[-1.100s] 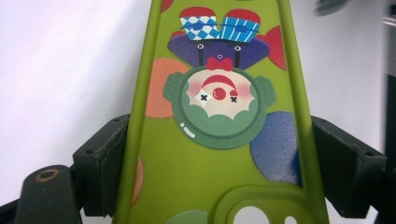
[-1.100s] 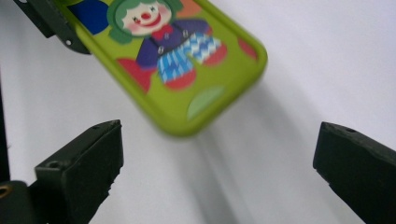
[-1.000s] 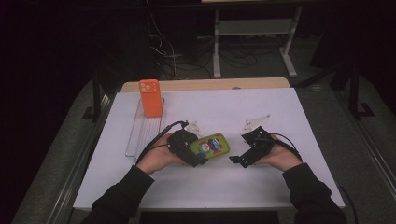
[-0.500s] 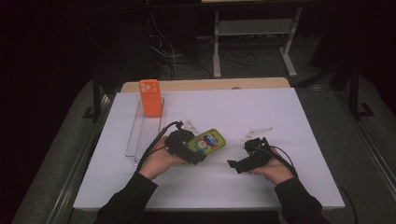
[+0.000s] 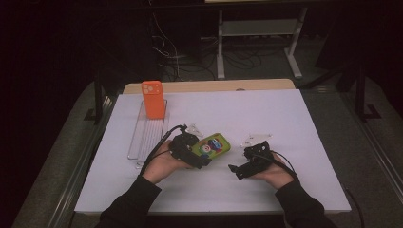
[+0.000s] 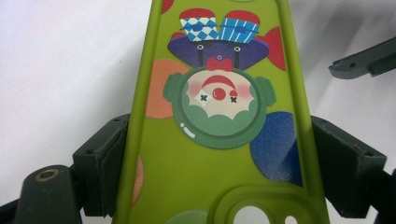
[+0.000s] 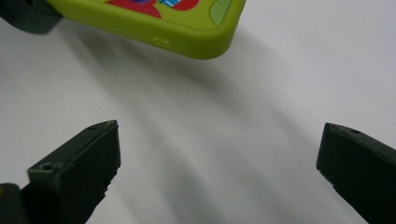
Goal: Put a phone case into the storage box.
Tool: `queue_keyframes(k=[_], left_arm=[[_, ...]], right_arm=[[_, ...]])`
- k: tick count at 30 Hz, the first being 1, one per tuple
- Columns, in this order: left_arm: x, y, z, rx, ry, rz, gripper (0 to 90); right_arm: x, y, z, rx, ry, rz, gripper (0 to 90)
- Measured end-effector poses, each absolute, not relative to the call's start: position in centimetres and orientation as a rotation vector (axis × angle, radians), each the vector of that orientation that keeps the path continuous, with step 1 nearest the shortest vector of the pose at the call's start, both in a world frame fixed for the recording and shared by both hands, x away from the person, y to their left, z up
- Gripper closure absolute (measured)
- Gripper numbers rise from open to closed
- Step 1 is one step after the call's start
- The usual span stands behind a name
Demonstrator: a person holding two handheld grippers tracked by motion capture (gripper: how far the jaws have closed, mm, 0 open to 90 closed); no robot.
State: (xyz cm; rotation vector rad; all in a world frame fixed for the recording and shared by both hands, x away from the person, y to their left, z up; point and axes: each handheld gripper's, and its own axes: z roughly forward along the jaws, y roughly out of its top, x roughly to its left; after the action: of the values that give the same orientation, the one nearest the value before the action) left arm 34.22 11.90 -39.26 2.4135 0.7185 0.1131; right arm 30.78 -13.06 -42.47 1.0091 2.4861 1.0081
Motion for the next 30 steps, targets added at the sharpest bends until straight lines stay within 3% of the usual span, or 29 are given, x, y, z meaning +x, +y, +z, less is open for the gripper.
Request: queue_keyframes(k=[30], left_arm=[[33.9, 11.4, -39.5, 2.389, 0.71, 0.074, 15.2]], right_arm=[[28.6, -10.5, -42.5, 0.337, 2.278, 0.64, 0.0]])
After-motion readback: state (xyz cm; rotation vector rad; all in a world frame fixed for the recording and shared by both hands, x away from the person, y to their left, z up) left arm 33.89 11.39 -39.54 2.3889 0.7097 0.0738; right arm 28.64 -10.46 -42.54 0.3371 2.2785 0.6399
